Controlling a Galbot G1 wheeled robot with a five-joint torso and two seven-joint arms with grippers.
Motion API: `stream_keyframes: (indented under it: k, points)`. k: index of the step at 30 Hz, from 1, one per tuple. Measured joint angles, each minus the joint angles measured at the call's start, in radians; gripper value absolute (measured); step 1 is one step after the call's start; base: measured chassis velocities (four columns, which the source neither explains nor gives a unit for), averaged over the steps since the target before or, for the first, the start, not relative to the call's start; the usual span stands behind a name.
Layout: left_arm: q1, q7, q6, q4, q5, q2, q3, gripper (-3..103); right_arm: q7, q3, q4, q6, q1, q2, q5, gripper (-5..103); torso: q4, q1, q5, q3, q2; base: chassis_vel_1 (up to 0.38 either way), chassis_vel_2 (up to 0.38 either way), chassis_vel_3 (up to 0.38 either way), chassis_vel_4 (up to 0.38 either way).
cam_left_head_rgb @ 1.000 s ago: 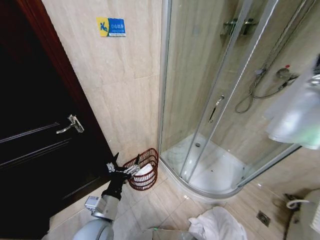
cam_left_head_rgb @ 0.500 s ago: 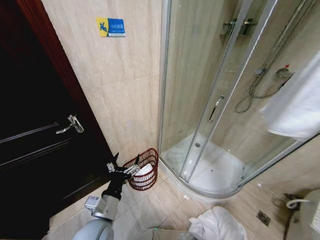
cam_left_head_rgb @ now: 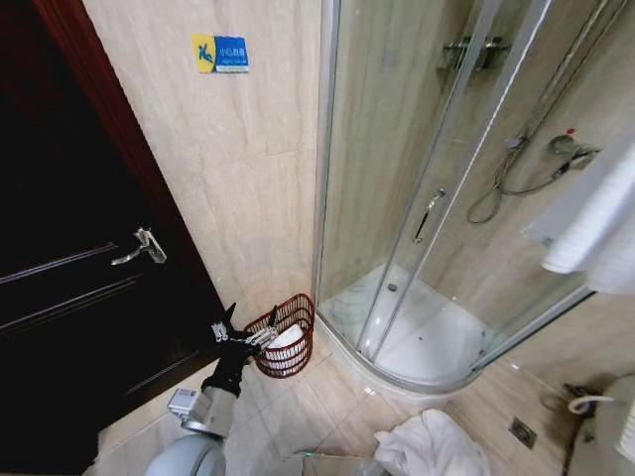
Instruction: Discard the used towel into the hamper.
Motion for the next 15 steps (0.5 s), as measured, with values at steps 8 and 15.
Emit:
stream_keyframes:
  k: [8, 15]
  points:
    - [0.0, 0.0, 0.0, 0.0, 0.0, 0.0, 0.0, 100, -0.052, -0.028, -0.096, 0.01, 0.036, -0.022, -0.227, 100, -0.0002, 0.0, 0.0002, 0.0, 0.0, 0.0, 0.0, 0.0, 0.0]
    - [0.0, 0.0, 0.0, 0.0, 0.0, 0.0, 0.0, 100, -0.064, -0.017, -0.205, 0.025, 0.061, -0.053, -0.23, 100, -0.0004, 0.0, 0.0001, 0.0, 0.0, 0.0, 0.0, 0.0, 0.0]
